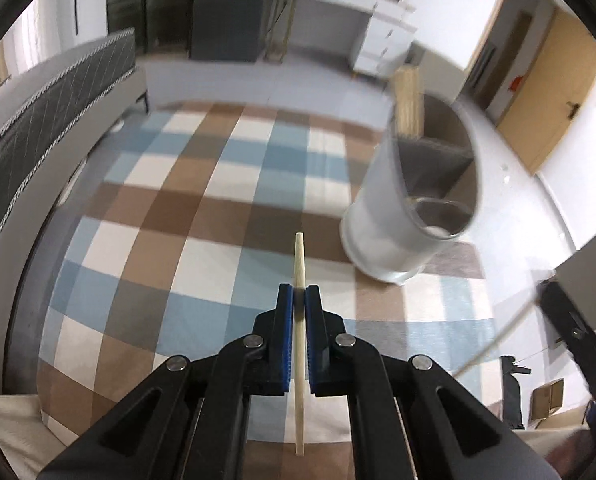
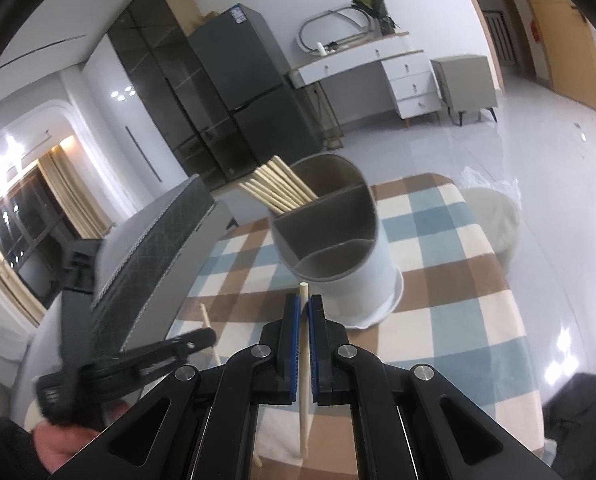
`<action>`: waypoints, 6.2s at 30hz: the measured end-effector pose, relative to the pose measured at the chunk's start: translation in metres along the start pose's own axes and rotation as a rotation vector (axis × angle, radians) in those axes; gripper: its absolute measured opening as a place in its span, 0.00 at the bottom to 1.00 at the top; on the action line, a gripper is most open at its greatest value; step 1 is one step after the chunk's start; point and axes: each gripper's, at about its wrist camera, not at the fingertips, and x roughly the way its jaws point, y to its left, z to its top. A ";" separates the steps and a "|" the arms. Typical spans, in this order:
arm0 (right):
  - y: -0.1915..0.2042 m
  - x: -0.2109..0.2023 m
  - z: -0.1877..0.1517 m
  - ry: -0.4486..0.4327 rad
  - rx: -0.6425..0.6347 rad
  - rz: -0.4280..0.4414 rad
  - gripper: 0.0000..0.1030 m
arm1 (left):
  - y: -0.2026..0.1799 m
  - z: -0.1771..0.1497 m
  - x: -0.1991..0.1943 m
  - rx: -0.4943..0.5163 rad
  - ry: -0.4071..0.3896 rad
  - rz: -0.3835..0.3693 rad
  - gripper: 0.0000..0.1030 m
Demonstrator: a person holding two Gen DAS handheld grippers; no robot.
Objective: Organize utensils
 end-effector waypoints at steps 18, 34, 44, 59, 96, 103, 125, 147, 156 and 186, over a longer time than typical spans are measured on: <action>0.026 -0.005 -0.021 0.000 -0.063 -0.023 0.03 | 0.010 -0.002 -0.038 0.065 -0.093 -0.098 0.01; 0.031 -0.021 -0.003 -0.079 -0.077 -0.040 0.03 | -0.008 0.021 -0.060 0.128 -0.097 -0.142 0.01; 0.037 -0.048 0.068 -0.177 -0.187 -0.054 0.03 | -0.028 0.070 -0.087 0.063 -0.152 -0.269 0.01; 0.068 -0.020 0.184 -0.195 -0.425 -0.050 0.03 | -0.036 0.157 -0.072 -0.041 -0.211 -0.340 0.01; 0.019 0.107 0.169 0.077 -0.493 0.018 0.03 | -0.051 0.172 0.016 -0.025 -0.039 -0.321 0.01; -0.002 0.112 0.165 0.105 -0.397 0.020 0.07 | -0.053 0.168 0.025 -0.026 0.028 -0.298 0.01; -0.019 0.068 0.158 -0.016 -0.254 0.045 0.46 | -0.040 0.164 0.013 -0.026 0.050 -0.257 0.29; -0.006 -0.029 0.120 -0.192 -0.107 0.018 0.87 | -0.047 0.119 -0.078 0.098 -0.227 0.023 0.77; 0.020 -0.062 0.091 -0.260 -0.168 -0.013 0.97 | -0.036 0.094 -0.103 0.101 -0.317 0.060 0.84; 0.047 -0.084 -0.011 -0.316 -0.240 -0.170 1.00 | 0.009 0.010 -0.099 0.087 -0.443 0.082 0.92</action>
